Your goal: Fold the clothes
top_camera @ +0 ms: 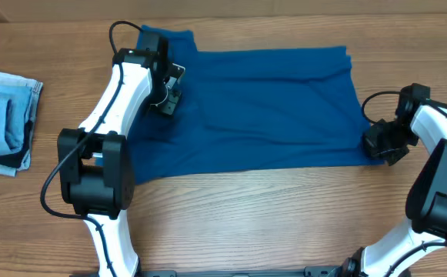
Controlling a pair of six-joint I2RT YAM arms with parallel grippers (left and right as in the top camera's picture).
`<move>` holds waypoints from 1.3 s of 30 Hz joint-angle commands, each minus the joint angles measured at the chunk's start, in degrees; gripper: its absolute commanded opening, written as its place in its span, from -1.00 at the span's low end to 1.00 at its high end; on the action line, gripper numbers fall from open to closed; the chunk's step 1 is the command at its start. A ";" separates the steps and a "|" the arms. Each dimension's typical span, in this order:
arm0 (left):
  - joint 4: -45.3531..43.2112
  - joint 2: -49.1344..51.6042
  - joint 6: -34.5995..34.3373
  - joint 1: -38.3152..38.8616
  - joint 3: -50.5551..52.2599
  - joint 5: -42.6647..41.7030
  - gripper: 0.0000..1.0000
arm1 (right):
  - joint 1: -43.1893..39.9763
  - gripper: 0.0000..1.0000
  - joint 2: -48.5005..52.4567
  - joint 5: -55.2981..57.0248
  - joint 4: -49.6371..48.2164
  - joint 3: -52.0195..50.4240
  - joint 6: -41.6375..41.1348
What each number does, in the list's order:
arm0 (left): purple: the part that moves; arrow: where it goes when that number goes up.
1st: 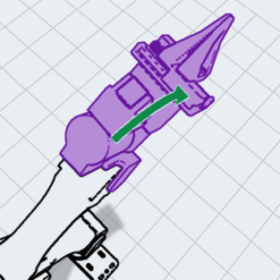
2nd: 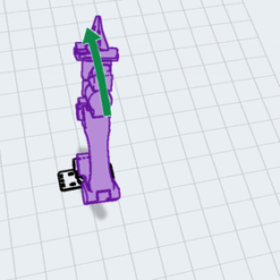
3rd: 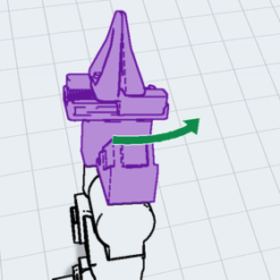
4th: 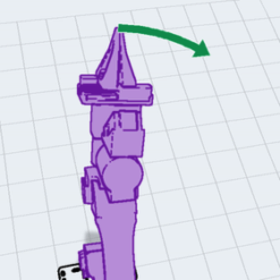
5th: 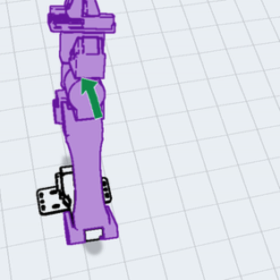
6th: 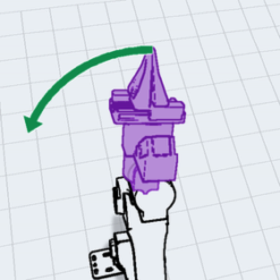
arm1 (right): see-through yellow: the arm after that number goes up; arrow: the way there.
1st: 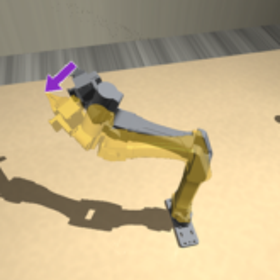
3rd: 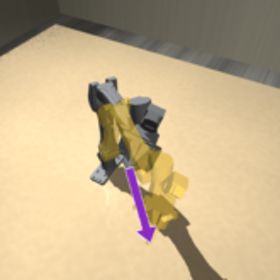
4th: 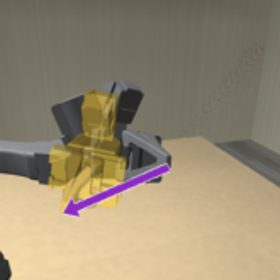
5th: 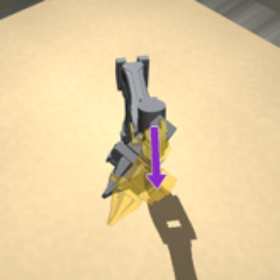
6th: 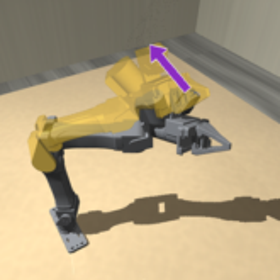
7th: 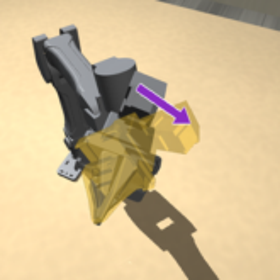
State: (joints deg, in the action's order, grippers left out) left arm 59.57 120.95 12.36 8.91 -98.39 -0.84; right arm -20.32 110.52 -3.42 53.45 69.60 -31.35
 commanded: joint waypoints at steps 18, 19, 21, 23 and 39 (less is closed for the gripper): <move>25.68 -2.67 -15.34 -0.74 -0.74 -9.05 -0.34 | -1.84 -0.81 0.15 -0.26 2.27 1.42 -1.44; 23.76 -2.69 -15.96 -0.74 1.49 -9.07 -0.34 | -1.84 -0.81 0.15 -0.85 2.25 1.42 -1.44; 15.41 -2.67 -17.81 -0.74 8.33 -8.92 -0.32 | -1.84 -0.81 0.15 -1.86 2.23 1.42 -1.44; 6.93 -2.67 -19.50 -0.85 14.23 -6.01 -0.32 | -1.84 -0.80 0.15 -2.64 2.36 1.42 -1.42; -3.30 -2.67 -18.49 -13.73 26.29 1.27 -0.32 | -7.58 -0.87 0.15 10.25 -2.99 2.56 2.29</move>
State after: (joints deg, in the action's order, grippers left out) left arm 56.40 115.18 -7.14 0.10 -75.29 -8.88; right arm -24.73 110.41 1.32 51.72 70.26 -31.20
